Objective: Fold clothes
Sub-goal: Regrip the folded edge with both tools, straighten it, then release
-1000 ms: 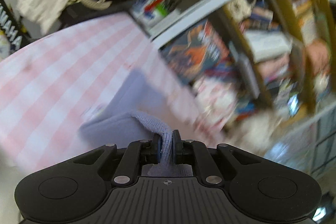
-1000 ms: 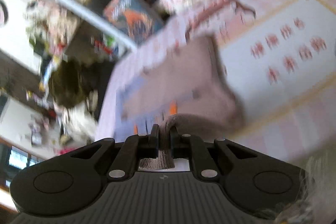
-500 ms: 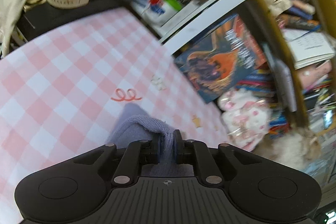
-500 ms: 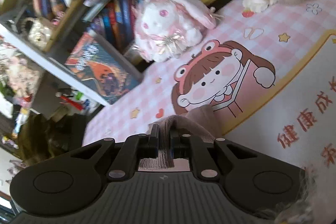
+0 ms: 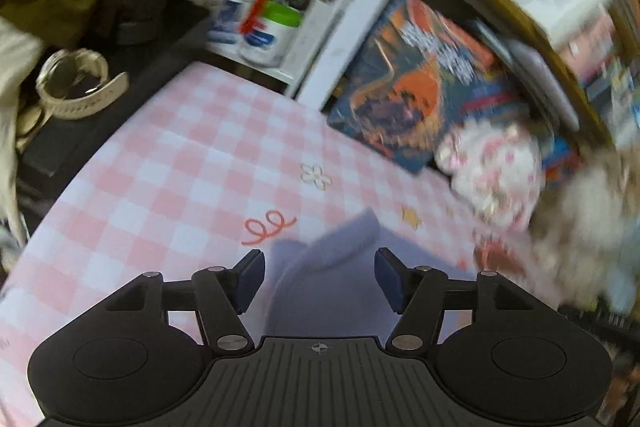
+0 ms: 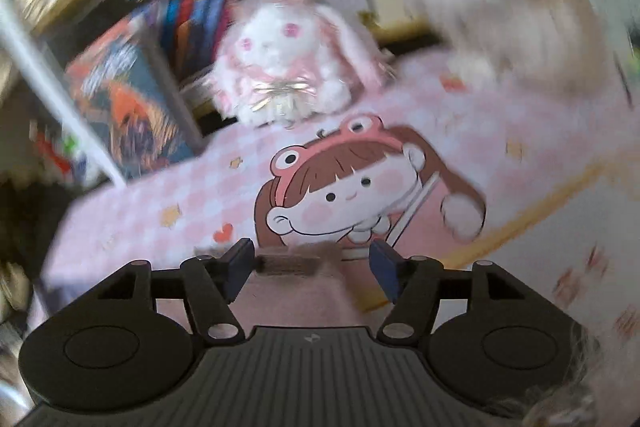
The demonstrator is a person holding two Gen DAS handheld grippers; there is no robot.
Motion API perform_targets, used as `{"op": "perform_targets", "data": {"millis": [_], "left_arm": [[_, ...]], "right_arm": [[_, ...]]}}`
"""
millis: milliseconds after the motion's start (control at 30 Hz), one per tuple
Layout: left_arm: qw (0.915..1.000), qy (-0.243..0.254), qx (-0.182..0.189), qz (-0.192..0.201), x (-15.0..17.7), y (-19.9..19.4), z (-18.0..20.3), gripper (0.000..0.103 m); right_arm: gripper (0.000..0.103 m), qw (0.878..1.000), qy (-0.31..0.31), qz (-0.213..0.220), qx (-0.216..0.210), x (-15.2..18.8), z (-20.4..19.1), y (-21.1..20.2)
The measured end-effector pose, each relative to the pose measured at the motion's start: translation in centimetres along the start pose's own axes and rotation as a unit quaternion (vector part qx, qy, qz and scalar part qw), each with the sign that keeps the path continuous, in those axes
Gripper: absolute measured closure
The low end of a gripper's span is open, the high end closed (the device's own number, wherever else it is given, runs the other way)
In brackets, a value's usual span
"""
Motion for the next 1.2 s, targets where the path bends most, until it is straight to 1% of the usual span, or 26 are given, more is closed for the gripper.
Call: {"op": "perform_targets", "data": {"millis": [67,100,200,233,333,400,433,500,533,567,600,633,667,700,733,767,800,833,867,900,967,1000,1033,1100,1133,1200], "left_arm": [[0.9988,0.047,-0.012,-0.004,0.6,0.8,1.0,0.042],[0.9980,0.060,-0.019,-0.005,0.7,1.3,1.2,0.042],[0.9959,0.084,-0.031,-0.006,0.9,2.6,1.5,0.042],[0.9956,0.088,-0.032,-0.005,0.9,2.9,1.6,0.042],[0.9959,0.087,-0.023,0.001,0.6,3.5,1.5,0.044],[0.9964,0.084,-0.009,-0.002,0.5,4.0,1.6,0.046],[0.9965,0.083,0.000,-0.003,0.4,4.1,1.7,0.049],[0.9961,0.087,0.013,-0.008,0.5,4.4,2.1,0.055],[0.9958,0.089,0.019,-0.011,0.6,4.5,2.2,0.059],[0.9954,0.093,0.019,-0.013,0.7,4.6,2.3,0.072],[0.9950,0.097,0.017,-0.014,0.8,4.7,2.3,0.081],[0.9948,0.099,0.016,-0.014,0.8,4.6,2.2,0.093],[0.9948,0.099,0.017,-0.014,0.7,4.5,2.1,0.098],[0.9947,0.100,0.024,-0.012,0.6,4.2,2.1,0.098],[0.9944,0.100,0.033,-0.010,0.5,3.7,2.2,0.098],[0.9941,0.099,0.044,-0.010,0.4,3.3,2.2,0.099],[0.9937,0.096,0.057,-0.010,0.2,2.8,2.2,0.099],[0.9932,0.093,0.069,-0.010,0.1,2.3,2.3,0.099],[0.9936,0.079,0.081,-0.009,-0.2,1.8,2.0,0.099],[0.9948,0.054,0.086,-0.005,-0.5,1.2,1.4,0.099],[0.9970,0.016,0.075,0.000,-1.1,1.0,0.1,0.099],[0.9978,0.006,0.067,-0.004,-1.2,1.4,-0.6,0.098],[0.9983,0.006,0.056,-0.016,-0.9,2.2,-1.1,0.098],[0.9977,0.032,0.032,-0.050,0.2,4.4,-1.2,0.098],[0.9972,0.044,0.025,-0.056,0.6,5.1,-1.2,0.097],[0.9971,0.053,0.019,-0.051,0.9,5.7,-1.1,0.095]], "right_arm": [[0.044,0.998,-0.063,-0.002,-0.001,0.7,-1.1,0.4],[0.044,0.996,-0.086,-0.002,0.001,0.9,-1.5,0.7],[0.044,0.994,-0.110,0.009,0.017,1.1,-1.8,1.6],[0.044,0.993,-0.112,0.016,0.023,1.1,-1.9,1.8],[0.044,0.993,-0.090,0.060,0.038,0.4,-1.2,0.7],[0.044,0.993,-0.091,0.067,0.037,0.2,-1.0,0.4],[0.044,0.993,-0.092,0.068,0.027,0.2,-1.0,0.2],[0.045,0.993,-0.098,0.063,-0.025,0.5,-1.3,-0.3],[0.045,0.992,-0.104,0.061,-0.040,0.8,-1.5,-0.4],[0.045,0.991,-0.110,0.056,-0.044,1.0,-1.7,-0.2],[0.045,0.992,-0.113,0.048,-0.040,1.2,-1.8,0.1],[0.045,0.993,-0.113,0.036,-0.021,1.3,-1.8,0.9],[0.048,0.993,-0.111,0.025,-0.005,1.5,-1.7,1.6],[0.058,0.994,-0.103,0.016,0.005,1.7,-1.4,2.3],[0.064,0.996,-0.091,0.003,0.001,1.9,-1.1,2.9],[0.079,0.997,-0.075,-0.017,-0.011,2.1,-0.6,3.7],[0.086,0.997,-0.064,-0.031,-0.021,2.3,-0.4,4.1],[0.090,0.997,-0.063,-0.036,-0.027,2.3,-0.3,4.1],[0.097,0.997,-0.063,-0.040,-0.033,2.3,-0.3,4.1],[0.097,0.997,-0.057,-0.041,-0.037,2.1,-0.2,3.9],[0.098,0.998,-0.025,-0.031,-0.039,1.2,0.3,2.7],[0.098,0.999,-0.009,-0.025,-0.040,0.8,0.6,2.1],[0.098,0.999,0.000,-0.023,-0.038,0.5,0.7,1.9],[0.098,0.999,-0.010,-0.032,-0.029,0.6,0.7,2.6],[0.098,0.999,-0.021,-0.043,-0.024,1.0,0.5,3.6],[0.097,0.998,-0.044,-0.050,-0.015,1.9,0.3,4.8]]}}
Point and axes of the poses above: each gripper's, at about its wrist camera, not at the fingertips, and y roughly the way its jaws point, z to its right, x to its underside, the point moved 1 cm from there along y, roughly the way its jaws point, and after that the axes turned 12 degrees about z, right-handed, at the moved point
